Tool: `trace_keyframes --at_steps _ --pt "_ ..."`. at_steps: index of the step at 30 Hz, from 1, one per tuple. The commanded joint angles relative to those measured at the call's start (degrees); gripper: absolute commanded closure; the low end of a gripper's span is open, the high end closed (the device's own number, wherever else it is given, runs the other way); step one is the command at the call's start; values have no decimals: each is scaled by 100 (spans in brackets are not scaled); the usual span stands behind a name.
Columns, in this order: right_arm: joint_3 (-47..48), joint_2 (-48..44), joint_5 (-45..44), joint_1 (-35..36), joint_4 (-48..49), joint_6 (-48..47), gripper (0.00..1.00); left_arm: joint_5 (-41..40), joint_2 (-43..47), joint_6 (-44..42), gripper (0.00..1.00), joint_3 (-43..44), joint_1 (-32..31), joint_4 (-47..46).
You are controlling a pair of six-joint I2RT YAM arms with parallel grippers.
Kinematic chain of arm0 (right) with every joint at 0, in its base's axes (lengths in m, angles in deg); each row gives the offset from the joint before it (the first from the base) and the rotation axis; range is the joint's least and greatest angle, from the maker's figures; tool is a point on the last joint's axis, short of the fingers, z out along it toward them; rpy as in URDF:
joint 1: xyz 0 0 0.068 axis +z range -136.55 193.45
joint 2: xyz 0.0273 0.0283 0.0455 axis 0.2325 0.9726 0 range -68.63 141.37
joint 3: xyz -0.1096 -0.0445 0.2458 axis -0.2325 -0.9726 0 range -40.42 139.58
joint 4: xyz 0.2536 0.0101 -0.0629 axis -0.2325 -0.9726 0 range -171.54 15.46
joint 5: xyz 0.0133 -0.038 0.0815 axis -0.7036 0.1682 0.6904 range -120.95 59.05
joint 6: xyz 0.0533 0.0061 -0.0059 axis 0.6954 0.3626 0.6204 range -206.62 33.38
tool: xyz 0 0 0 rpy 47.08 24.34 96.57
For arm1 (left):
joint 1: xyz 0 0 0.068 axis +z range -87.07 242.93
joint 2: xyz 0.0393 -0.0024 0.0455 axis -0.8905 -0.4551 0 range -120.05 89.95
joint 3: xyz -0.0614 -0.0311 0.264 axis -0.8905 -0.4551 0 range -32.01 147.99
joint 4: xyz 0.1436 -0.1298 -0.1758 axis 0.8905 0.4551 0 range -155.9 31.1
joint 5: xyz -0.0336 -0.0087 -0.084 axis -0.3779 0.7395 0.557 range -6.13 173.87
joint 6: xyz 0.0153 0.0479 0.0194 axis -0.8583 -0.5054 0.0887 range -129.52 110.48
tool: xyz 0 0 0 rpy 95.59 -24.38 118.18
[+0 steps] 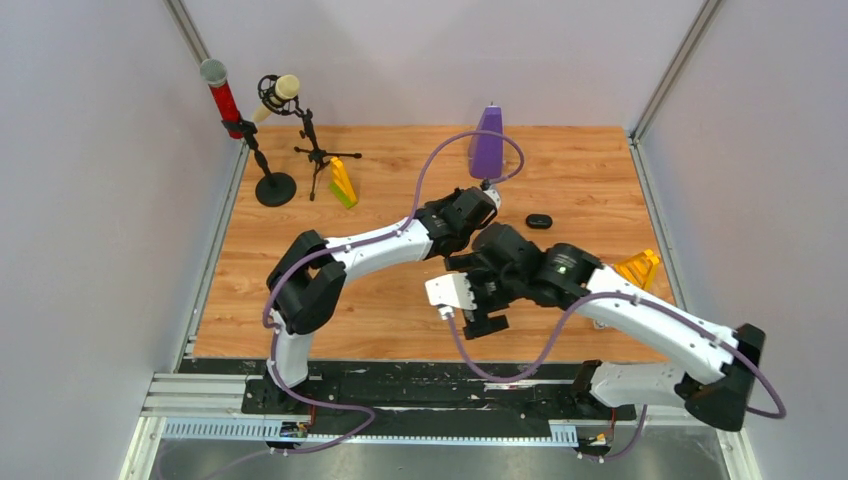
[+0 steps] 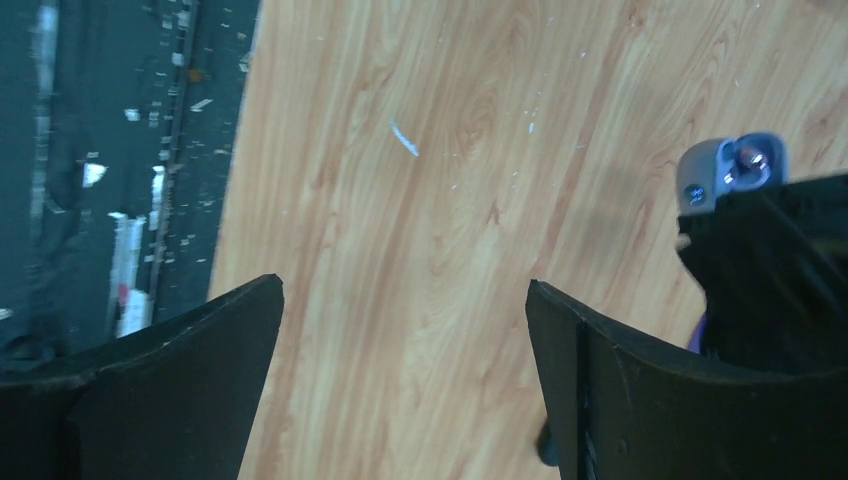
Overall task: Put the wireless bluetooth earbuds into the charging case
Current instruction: Place the charging case at the center of the board.
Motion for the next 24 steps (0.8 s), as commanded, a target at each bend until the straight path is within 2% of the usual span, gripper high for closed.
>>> trace_keyframes --at_steps 1,4,7,9,10,13,16,18,19,21,23,24 --pt "-428 -576 1563 -418 -715 -28 6 -1109 497 -551 89 -443 -46 -1837" --pt "-766 -747 1628 -764 -591 104 6 -1210 801 -95 90 -602 -21 -2059" --pt "-1073 -928 1605 -1372 -187 291 6 -1504 1249 -195 90 -669 -21 -2538" --pt "-1350 -1090 1429 -1777 358 524 6 -1880 1407 -728 90 -834 -22 -3385" --pt "-1523 -1154 1343 -1964 647 637 6 -2084 1537 -1280 90 -1115 -22 -4241" --pt "-1785 -1237 1197 -2398 1426 1030 6 -2246 1687 -2242 89 -1464 -150 -5416" --pt "-1759 -1170 915 -2499 1863 1370 6 -2171 1732 -3521 89 -1903 -264 -7190" --pt "-1628 -1075 866 -2539 2017 1590 6 -2319 1580 -3870 90 -1844 -345 -7592" --pt "-1566 -1019 872 -2550 2070 1688 6 -2313 1541 -3911 90 -1859 -356 -7697" --pt "-1439 -855 871 -2568 2086 1849 6 -2365 1476 -3604 91 -1622 -424 -7100" --pt "-1387 -740 860 -2585 2098 1924 6 -2389 1515 -2835 93 -1402 -416 -6042" --pt "-1376 -691 852 -2603 2115 1972 6 -2185 1597 -1959 94 -1126 -439 -4576"
